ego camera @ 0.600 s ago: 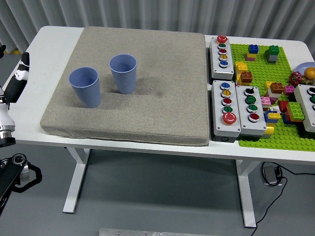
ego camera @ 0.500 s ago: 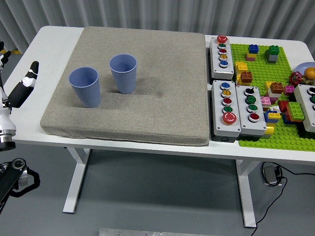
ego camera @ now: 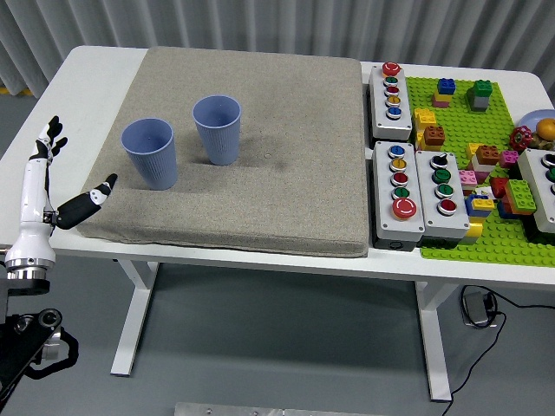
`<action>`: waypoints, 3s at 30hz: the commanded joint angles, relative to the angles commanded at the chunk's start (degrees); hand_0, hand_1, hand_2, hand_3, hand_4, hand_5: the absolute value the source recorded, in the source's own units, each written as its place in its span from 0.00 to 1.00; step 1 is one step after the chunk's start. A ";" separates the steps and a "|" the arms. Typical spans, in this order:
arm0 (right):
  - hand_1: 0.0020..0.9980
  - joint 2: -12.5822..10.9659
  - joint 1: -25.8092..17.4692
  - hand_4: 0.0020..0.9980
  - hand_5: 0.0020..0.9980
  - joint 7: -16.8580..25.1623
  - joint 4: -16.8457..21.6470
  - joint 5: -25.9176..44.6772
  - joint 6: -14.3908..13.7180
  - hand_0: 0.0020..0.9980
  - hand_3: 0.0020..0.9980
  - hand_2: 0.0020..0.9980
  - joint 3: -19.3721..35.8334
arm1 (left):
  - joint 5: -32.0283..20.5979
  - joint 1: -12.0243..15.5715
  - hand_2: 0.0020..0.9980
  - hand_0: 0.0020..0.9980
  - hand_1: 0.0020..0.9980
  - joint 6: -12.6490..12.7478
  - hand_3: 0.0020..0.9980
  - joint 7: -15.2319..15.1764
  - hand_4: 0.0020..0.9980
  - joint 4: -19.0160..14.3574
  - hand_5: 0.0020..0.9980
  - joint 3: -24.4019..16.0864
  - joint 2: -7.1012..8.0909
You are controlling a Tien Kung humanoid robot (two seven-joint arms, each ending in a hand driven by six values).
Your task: Pick cup pour cup place
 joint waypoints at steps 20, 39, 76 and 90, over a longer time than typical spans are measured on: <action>0.55 -0.07 0.33 0.00 0.34 0.29 -0.10 1.41 -0.46 0.67 0.54 0.49 -0.79 | -13.86 -6.09 1.00 0.90 0.92 -8.58 1.00 -0.55 0.89 6.77 0.14 4.79 -2.36; 0.55 -0.06 0.45 0.00 0.34 0.62 -0.24 2.75 -0.54 0.67 0.54 0.50 -1.42 | -12.69 -11.79 1.00 0.91 0.92 -8.54 1.00 -1.23 0.90 15.37 0.18 6.32 -4.69; 0.55 0.22 0.46 0.00 0.34 0.63 -0.22 3.30 -0.50 0.67 0.54 0.49 -2.02 | -14.01 -16.76 1.00 0.91 0.93 -8.61 1.00 -1.66 0.92 21.23 0.23 8.11 -6.40; 0.55 0.19 0.94 0.00 0.34 0.80 -0.30 3.76 -0.56 0.67 0.54 0.50 -2.30 | -15.14 -19.80 1.00 0.91 0.93 -8.42 1.00 -1.93 0.92 24.28 0.23 9.43 -7.03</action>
